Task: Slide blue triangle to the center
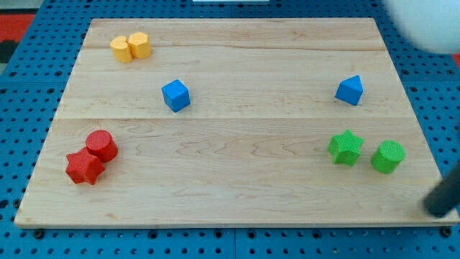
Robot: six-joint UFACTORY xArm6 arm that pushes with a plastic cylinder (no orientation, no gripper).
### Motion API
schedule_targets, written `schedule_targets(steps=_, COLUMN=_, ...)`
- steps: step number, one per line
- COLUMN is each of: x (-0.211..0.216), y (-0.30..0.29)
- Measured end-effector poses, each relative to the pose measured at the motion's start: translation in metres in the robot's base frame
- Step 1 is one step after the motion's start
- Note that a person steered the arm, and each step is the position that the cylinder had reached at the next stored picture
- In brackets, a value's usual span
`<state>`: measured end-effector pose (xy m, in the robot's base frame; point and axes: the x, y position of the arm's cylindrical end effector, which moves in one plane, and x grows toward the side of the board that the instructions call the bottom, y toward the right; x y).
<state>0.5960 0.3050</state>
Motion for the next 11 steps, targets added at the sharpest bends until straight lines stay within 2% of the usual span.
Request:
schedule_targets(steps=1, x=-0.055, y=-0.026)
schedule_targets(steps=2, x=-0.079, y=-0.117)
schedule_targets(steps=3, x=-0.075, y=-0.129)
schedule_targets(steps=4, x=-0.105, y=-0.008)
schedule_targets(steps=5, x=-0.169, y=0.017)
schedule_targets(steps=6, x=-0.213, y=-0.037)
schedule_targets(steps=8, x=-0.216, y=-0.222)
schedule_targets(steps=9, x=-0.214, y=-0.151)
schedule_targets(steps=10, x=-0.190, y=-0.093)
schedule_targets(steps=11, x=-0.165, y=-0.118)
